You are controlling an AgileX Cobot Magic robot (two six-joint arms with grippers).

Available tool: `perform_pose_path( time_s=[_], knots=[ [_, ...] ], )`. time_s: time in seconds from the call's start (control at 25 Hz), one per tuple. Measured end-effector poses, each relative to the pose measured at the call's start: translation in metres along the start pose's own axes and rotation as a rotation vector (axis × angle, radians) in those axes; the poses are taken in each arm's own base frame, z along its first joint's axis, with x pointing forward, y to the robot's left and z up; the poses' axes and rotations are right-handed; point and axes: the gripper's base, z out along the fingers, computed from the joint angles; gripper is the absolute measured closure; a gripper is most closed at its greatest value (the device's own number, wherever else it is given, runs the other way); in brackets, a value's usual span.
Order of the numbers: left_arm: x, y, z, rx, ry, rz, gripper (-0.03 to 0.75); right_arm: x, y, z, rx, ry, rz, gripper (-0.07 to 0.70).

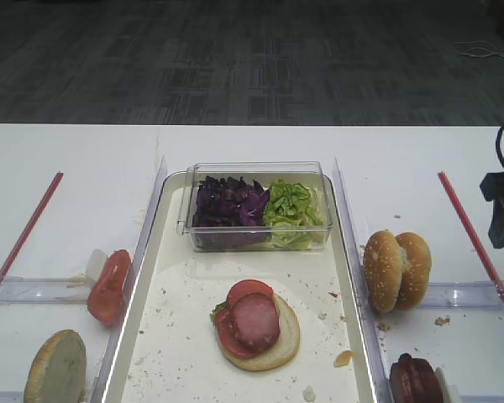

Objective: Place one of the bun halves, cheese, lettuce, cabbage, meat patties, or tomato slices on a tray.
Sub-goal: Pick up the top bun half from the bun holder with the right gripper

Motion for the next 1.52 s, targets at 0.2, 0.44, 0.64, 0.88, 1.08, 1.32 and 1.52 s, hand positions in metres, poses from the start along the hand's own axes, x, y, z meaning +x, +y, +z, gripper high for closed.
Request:
perform_pose_path(
  time_s=[0.2,0.44,0.64,0.88,1.08,1.32,1.52],
  knots=[
    [0.000,0.000,0.000,0.000,0.000,0.000,0.242,-0.018,0.000,0.002,-0.007,0.024,-0.005,0.020],
    [0.000,0.000,0.000,0.000,0.000,0.000,0.242,-0.017,0.001,0.002,-0.021,0.043,0.001,0.020],
    [0.000,0.000,0.000,0.000,0.000,0.000,0.242,-0.016,0.013,0.002,-0.041,0.049,-0.029,0.020],
    [0.000,0.000,0.000,0.000,0.000,0.000,0.242,-0.015,0.060,0.001,-0.068,0.043,-0.114,0.020],
    [0.000,0.000,0.000,0.000,0.000,0.000,0.242,-0.009,0.108,-0.004,-0.111,0.028,-0.182,0.020],
    [0.000,0.000,0.000,0.000,0.000,0.000,0.242,0.001,0.143,-0.003,-0.148,0.021,-0.201,0.020],
    [0.000,0.000,0.000,0.000,0.000,0.000,0.242,0.000,0.145,0.007,-0.138,0.050,-0.175,0.021]
  ],
)
